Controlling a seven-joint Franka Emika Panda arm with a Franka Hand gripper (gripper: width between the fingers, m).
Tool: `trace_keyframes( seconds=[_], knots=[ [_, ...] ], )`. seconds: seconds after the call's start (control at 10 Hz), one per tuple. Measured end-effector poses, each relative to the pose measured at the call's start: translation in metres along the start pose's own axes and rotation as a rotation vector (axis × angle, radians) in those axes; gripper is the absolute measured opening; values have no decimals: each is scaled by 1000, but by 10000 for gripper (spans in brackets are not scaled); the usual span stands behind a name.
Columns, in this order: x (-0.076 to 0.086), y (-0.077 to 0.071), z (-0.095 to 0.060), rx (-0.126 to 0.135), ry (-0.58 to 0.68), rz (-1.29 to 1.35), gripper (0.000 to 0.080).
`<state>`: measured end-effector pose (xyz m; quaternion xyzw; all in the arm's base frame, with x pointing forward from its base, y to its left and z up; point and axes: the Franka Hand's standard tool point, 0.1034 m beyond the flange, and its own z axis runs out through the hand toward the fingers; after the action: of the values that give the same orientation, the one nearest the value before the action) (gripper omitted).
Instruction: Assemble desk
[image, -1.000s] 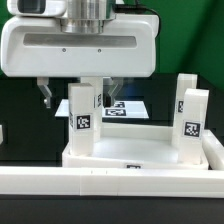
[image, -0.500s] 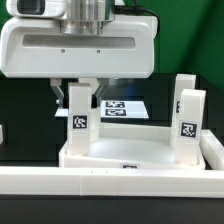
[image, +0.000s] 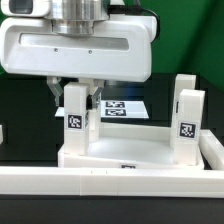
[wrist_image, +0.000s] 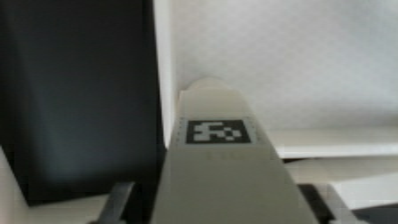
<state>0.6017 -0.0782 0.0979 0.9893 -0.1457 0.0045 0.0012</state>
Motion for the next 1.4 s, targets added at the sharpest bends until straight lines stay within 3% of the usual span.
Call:
trace_keyframes(
  seconds=[0.5, 0.9, 1.4],
  knots=[
    [1, 1, 0, 47, -1, 525, 290],
    [-4, 1, 0, 36, -86, 779, 290],
    [-3, -1, 0, 28, -92, 1032, 290]
  ],
)
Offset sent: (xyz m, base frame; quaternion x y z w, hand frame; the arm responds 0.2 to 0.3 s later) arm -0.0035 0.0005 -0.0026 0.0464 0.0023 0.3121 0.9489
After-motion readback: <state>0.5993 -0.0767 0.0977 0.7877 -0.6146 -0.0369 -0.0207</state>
